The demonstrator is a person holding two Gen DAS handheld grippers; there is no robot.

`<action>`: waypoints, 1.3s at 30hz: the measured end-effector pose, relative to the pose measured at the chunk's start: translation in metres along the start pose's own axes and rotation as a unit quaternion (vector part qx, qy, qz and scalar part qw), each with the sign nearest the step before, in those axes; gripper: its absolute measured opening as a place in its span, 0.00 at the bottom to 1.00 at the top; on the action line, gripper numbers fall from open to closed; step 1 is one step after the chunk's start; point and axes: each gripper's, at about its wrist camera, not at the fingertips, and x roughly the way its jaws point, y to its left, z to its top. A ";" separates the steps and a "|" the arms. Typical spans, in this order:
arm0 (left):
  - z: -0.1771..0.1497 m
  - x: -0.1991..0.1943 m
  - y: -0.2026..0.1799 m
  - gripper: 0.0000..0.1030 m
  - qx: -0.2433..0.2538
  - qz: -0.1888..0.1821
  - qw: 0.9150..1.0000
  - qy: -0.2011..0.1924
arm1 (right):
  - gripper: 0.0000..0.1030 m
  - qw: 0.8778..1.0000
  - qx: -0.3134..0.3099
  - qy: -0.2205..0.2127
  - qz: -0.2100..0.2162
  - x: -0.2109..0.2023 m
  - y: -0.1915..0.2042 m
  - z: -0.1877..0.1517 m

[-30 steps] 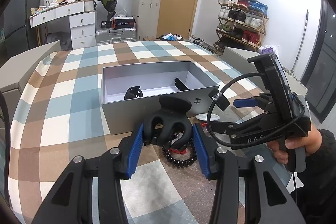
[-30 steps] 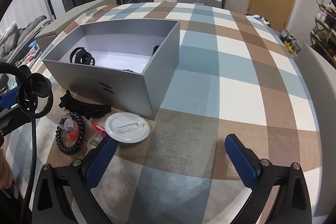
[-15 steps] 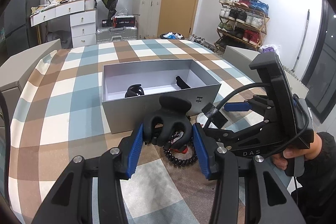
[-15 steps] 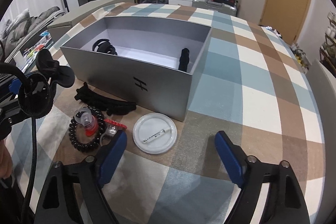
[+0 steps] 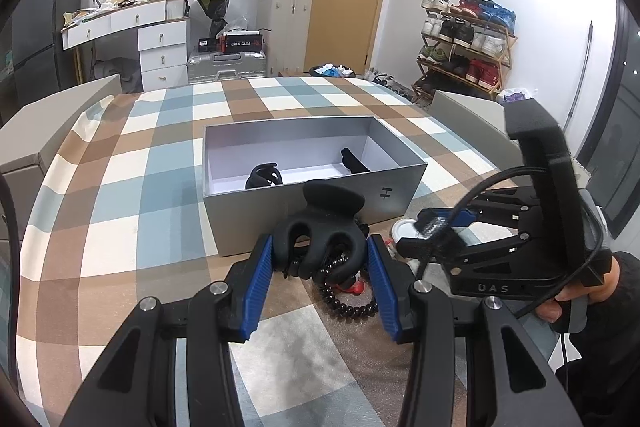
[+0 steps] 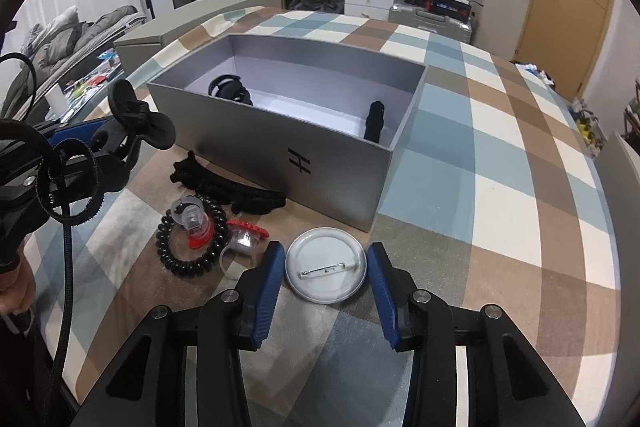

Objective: Organize jewelry
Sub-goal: 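Carry the claw clip with the left gripper into the box while the right carries the badge there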

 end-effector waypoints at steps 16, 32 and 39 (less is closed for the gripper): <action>0.007 -0.008 0.012 0.40 -0.015 0.011 0.999 -0.026 | 0.40 0.995 0.022 -0.092 0.036 -0.053 -0.001 0.014; 0.017 -0.006 0.022 0.40 -0.024 0.028 0.998 -0.046 | 0.40 0.986 0.076 -0.140 0.055 -0.064 -0.009 0.023; 0.026 -0.001 0.028 0.40 -0.025 0.037 0.997 -0.057 | 0.41 0.980 0.111 -0.152 0.062 -0.064 -0.025 0.033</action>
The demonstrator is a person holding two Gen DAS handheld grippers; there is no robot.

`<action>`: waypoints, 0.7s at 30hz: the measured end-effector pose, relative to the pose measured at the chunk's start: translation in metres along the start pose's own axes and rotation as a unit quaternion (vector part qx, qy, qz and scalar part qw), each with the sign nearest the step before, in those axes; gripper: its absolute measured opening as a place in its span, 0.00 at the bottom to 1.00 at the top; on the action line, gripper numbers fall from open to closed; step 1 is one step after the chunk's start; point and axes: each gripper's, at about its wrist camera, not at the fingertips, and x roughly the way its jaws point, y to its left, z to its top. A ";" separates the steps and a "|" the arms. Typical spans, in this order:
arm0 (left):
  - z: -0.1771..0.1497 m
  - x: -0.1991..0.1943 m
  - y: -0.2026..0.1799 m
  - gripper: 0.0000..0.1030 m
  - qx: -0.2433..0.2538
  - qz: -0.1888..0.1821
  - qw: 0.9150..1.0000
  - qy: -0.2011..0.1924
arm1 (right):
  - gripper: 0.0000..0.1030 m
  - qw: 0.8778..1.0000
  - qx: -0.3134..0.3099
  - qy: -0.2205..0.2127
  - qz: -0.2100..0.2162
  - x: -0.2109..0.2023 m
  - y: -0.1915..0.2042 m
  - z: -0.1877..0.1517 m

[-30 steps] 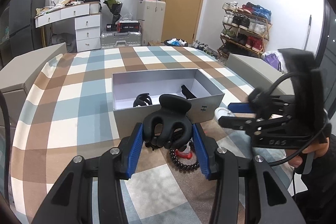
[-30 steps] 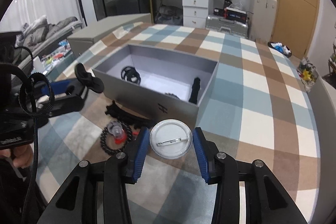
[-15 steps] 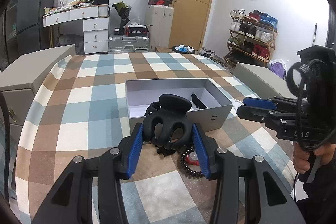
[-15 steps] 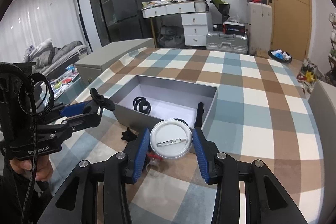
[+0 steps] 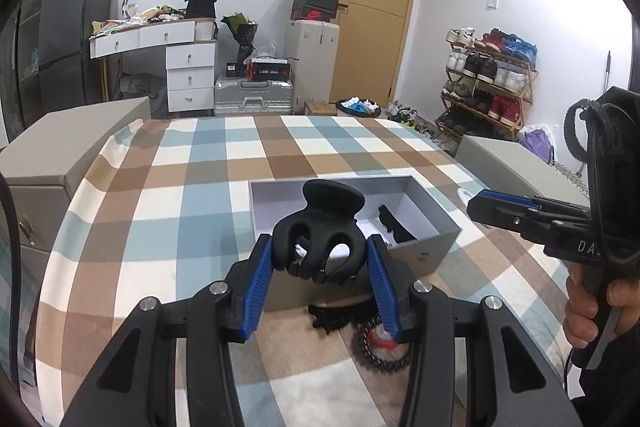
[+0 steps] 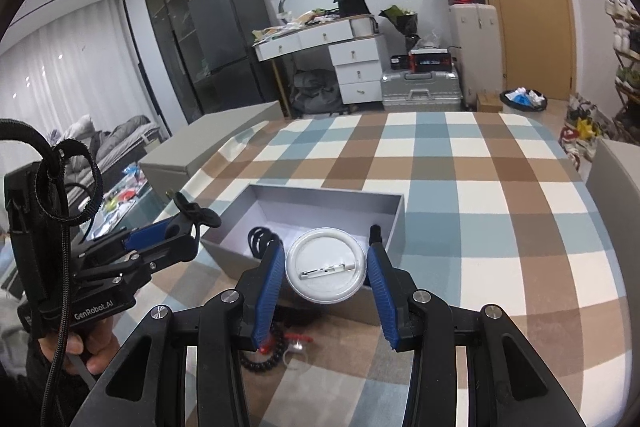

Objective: Organize jewelry
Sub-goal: 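Carry the claw clip with the left gripper into the box while the right carries the badge there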

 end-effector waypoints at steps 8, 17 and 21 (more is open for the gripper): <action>0.012 0.009 0.005 0.40 0.001 0.010 1.000 -0.011 | 0.41 1.000 0.020 0.001 0.003 0.014 -0.008 0.007; 0.014 0.020 0.006 0.40 0.004 0.016 1.000 -0.007 | 0.41 1.000 0.023 0.012 0.009 0.032 -0.003 0.009; 0.014 0.027 0.005 0.40 0.010 0.020 1.000 -0.001 | 0.41 0.999 0.034 0.012 0.015 0.037 -0.003 0.014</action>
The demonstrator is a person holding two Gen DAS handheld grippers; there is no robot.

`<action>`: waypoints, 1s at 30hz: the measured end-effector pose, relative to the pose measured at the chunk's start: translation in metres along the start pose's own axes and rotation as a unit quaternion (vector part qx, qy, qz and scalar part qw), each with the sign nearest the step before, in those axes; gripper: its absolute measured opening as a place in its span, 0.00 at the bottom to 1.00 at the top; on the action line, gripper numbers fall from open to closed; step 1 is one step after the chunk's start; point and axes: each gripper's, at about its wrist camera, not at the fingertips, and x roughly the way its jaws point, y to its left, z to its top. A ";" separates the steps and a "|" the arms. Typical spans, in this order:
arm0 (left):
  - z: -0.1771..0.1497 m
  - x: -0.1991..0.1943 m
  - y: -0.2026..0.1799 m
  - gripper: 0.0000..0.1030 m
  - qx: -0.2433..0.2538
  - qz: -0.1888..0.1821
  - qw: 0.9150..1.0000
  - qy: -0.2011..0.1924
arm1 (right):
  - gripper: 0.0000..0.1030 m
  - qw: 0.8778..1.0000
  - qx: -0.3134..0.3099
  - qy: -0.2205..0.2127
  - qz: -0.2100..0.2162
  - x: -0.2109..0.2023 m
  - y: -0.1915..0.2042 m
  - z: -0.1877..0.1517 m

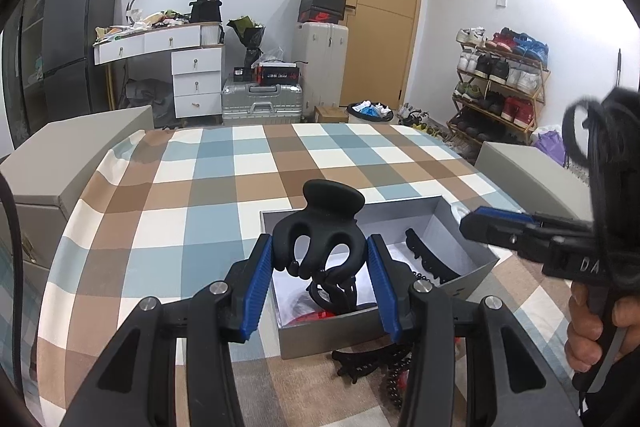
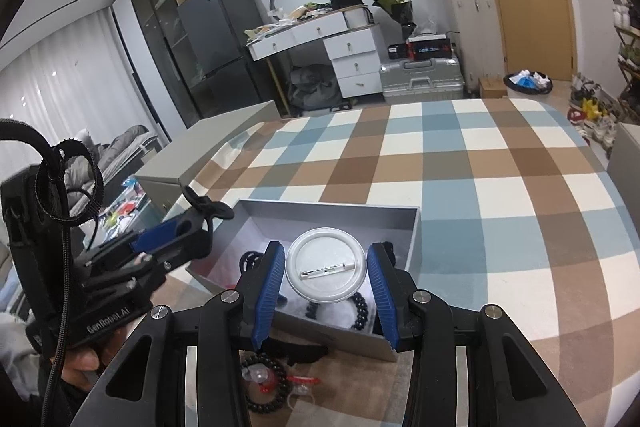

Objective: Organize jewelry
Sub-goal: 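Carry the claw clip with the left gripper into the box while the right carries the badge there, then open the left gripper releasing the claw clip in the box while the right releases the badge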

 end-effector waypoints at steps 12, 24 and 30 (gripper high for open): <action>-0.003 0.013 -0.004 0.40 0.006 0.005 1.000 0.016 | 0.41 1.000 0.024 0.016 0.007 0.010 -0.012 -0.004; -0.004 0.012 -0.006 0.40 0.013 0.008 1.000 0.019 | 0.41 0.999 0.030 0.024 0.010 0.017 -0.015 -0.005; -0.005 0.016 -0.005 0.40 0.011 0.004 1.000 0.026 | 0.41 0.999 0.025 0.025 0.009 0.017 -0.014 -0.005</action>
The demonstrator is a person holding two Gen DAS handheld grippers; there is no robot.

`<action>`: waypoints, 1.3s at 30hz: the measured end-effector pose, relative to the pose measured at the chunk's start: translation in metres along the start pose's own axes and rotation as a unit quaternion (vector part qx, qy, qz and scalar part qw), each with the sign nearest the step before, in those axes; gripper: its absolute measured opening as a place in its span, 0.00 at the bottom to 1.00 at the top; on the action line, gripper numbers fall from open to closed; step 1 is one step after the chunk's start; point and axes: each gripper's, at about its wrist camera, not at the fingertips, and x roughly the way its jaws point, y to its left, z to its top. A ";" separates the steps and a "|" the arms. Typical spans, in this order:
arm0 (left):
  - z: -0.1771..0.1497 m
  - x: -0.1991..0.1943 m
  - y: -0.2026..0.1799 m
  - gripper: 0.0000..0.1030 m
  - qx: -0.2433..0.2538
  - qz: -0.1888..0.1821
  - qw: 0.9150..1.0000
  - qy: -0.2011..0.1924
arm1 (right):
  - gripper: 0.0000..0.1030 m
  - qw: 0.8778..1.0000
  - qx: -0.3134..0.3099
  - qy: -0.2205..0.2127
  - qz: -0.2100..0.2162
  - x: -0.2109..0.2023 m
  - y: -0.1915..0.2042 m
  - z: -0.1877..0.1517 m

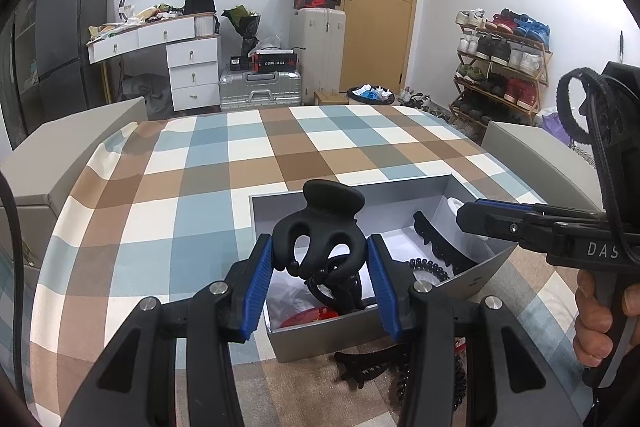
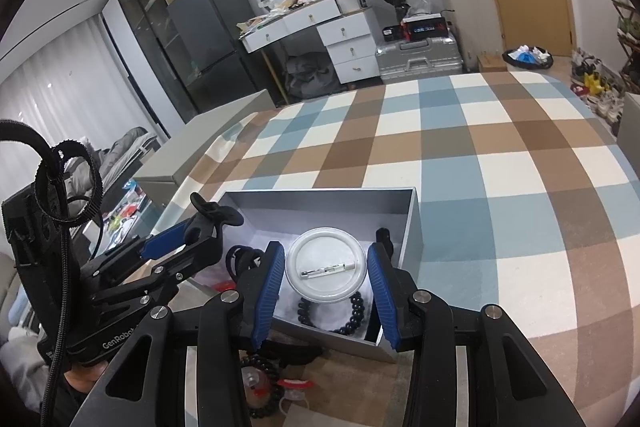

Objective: Organize jewelry
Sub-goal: 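Open the left gripper releasing the claw clip in the box while the right releases the badge, then withdraw both tools from the box back over the table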

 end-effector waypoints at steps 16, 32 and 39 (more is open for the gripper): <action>-0.002 -0.003 -0.005 0.40 0.014 0.010 1.000 0.004 | 0.51 1.000 0.000 -0.009 -0.019 -0.010 -0.001 0.006; -0.010 -0.035 -0.013 0.99 0.014 0.026 1.000 -0.011 | 0.98 0.999 -0.030 0.006 -0.040 -0.039 -0.001 -0.002; -0.021 -0.044 -0.014 0.99 0.022 0.032 0.999 -0.007 | 1.00 0.995 -0.080 0.022 -0.062 -0.046 0.008 -0.021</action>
